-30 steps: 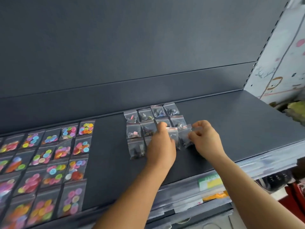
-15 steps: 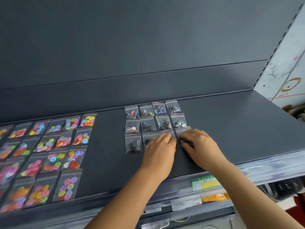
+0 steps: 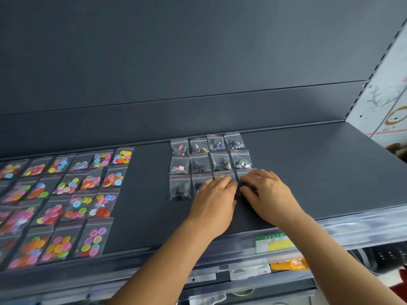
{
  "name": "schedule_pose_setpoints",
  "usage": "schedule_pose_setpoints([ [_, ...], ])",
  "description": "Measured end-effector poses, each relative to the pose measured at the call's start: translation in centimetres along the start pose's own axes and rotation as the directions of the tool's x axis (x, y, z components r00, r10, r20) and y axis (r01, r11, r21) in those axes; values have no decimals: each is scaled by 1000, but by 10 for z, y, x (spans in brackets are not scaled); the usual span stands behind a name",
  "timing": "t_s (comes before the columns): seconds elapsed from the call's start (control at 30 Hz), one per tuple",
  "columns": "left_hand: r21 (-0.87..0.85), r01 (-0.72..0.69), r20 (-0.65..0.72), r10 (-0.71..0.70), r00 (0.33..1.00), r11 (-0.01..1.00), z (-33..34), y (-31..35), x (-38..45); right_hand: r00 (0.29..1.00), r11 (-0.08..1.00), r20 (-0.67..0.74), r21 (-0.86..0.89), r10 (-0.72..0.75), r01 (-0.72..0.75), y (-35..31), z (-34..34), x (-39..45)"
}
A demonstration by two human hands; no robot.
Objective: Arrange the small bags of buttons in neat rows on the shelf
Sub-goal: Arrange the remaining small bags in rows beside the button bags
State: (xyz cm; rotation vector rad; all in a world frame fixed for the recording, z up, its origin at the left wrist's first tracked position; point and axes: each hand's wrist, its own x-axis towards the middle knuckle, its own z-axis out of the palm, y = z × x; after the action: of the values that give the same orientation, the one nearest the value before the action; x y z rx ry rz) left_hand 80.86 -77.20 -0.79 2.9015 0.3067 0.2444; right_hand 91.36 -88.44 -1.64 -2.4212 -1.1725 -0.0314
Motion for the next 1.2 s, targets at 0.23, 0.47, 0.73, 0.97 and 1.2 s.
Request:
schedule_pose_setpoints([
  [0.23,25,142,-42,-141,989,990,-15,-10,-12,997,998,-46,-14,-68,68,-17,0,6],
  [0.47,5,342,-118,-339,933,940,-51,-56,-52,976,978,78,-15,-205,207,-87,7,21],
  [0.73,-49,511,-216,-508,834,858,-94,-131,-139,917,928,143,63,-373,367,-207,43,25],
  [0.97,-51,607,-236,-600,764,793,-135,-218,-246,878,893,166,108,-449,437,-337,90,13],
  [1.2,-29,659,-232,-647,727,751,-170,-303,-354,829,854,208,157,-519,496,-469,139,-5],
])
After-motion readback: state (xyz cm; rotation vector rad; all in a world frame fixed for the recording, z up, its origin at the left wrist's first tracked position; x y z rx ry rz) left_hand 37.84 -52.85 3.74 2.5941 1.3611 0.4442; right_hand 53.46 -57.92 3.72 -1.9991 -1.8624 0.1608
